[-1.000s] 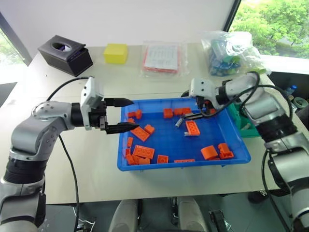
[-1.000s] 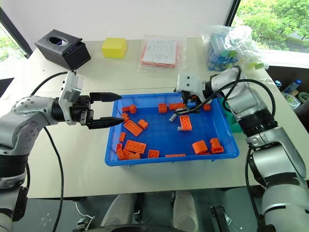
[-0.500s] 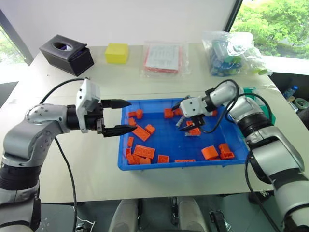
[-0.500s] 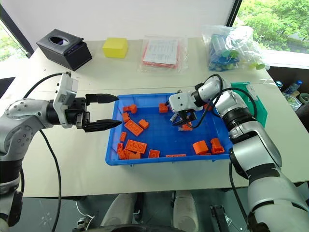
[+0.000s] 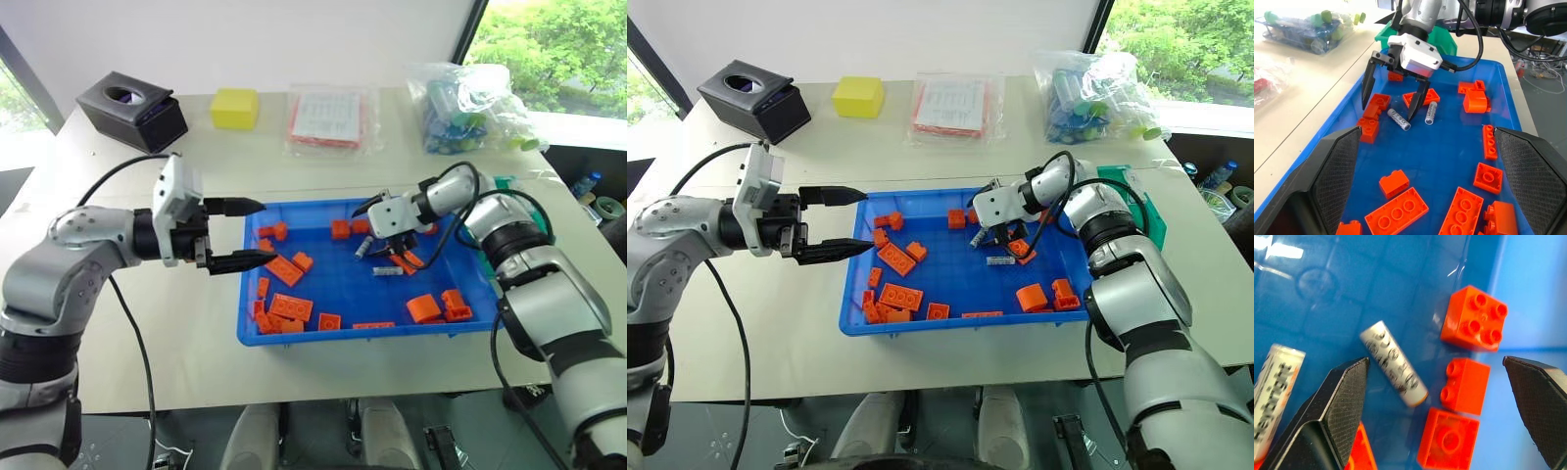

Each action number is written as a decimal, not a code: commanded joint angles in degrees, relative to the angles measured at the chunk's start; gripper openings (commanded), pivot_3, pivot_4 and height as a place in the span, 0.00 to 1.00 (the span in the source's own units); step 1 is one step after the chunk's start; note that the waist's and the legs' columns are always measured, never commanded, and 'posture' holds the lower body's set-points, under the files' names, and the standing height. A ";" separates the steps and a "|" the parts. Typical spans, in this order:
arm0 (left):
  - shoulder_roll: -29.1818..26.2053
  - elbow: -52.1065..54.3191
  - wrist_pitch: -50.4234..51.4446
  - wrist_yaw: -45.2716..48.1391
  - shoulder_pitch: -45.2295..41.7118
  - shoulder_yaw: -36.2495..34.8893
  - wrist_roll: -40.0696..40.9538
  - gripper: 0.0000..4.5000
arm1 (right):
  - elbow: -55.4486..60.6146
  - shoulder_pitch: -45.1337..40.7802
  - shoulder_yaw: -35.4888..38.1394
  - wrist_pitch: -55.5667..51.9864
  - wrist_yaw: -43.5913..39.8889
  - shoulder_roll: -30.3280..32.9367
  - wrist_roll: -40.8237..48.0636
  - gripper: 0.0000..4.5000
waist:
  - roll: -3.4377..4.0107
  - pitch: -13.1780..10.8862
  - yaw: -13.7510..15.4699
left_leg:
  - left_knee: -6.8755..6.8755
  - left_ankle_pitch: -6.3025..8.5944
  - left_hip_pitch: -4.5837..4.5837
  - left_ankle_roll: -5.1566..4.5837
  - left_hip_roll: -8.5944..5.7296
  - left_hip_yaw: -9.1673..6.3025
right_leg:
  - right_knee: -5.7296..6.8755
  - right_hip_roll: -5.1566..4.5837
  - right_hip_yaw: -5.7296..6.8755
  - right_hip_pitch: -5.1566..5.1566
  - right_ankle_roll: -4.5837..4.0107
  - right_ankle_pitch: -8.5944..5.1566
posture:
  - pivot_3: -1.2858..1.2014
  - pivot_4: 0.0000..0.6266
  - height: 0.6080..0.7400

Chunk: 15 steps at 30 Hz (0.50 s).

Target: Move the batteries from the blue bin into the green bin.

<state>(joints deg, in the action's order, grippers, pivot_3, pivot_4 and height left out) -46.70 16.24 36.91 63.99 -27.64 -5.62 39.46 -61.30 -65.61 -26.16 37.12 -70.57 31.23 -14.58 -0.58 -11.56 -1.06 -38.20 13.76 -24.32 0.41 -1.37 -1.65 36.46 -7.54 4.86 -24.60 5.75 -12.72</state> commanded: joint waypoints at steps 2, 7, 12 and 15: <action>-0.44 0.55 -0.73 0.07 -1.13 -1.37 0.58 1.00 | 0.73 1.10 1.31 0.63 -1.76 -0.22 0.58 0.83 | 0.00 0.00 0.01 | 0.00 0.00 0.00 0.00 0.00 0.00 | 0.01 0.00 0.00 0.00 0.00 0.00 | 0.52 0.24 0.64; -0.45 0.33 -0.83 0.10 -1.32 -1.43 0.54 1.00 | 2.86 2.90 2.24 -1.14 -4.78 0.05 1.83 0.29 | 0.00 0.00 0.03 | -0.01 0.00 0.01 0.00 0.00 0.00 | 0.01 0.00 -0.01 0.01 0.00 0.00 | 0.52 0.24 0.64; -0.20 -0.48 -0.87 0.15 -2.45 -0.95 0.33 1.00 | 6.33 4.70 3.55 -4.71 -8.00 0.67 3.60 0.20 | 0.00 0.00 0.05 | -0.01 -0.01 0.04 0.01 0.00 -0.01 | 0.09 0.00 -0.01 0.01 -0.01 0.00 | 0.52 0.24 0.64; -0.04 -0.83 -1.04 0.32 -2.88 -0.60 0.14 1.00 | 9.23 6.27 4.47 -6.82 -8.91 1.40 4.60 0.20 | 0.00 0.00 0.06 | -0.01 -0.01 0.05 0.01 0.00 0.00 | 0.11 -0.01 -0.02 0.01 -0.01 -0.01 | 0.52 0.24 0.64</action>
<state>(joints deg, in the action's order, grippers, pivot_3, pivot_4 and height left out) -46.64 15.17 36.77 64.08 -29.62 -5.44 39.37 -54.41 -59.96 -23.28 31.44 -78.76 31.62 -11.47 -0.58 -11.56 -1.00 -38.21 13.76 -24.27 0.42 -1.37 -1.65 36.57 -7.54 4.84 -24.59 5.74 -12.72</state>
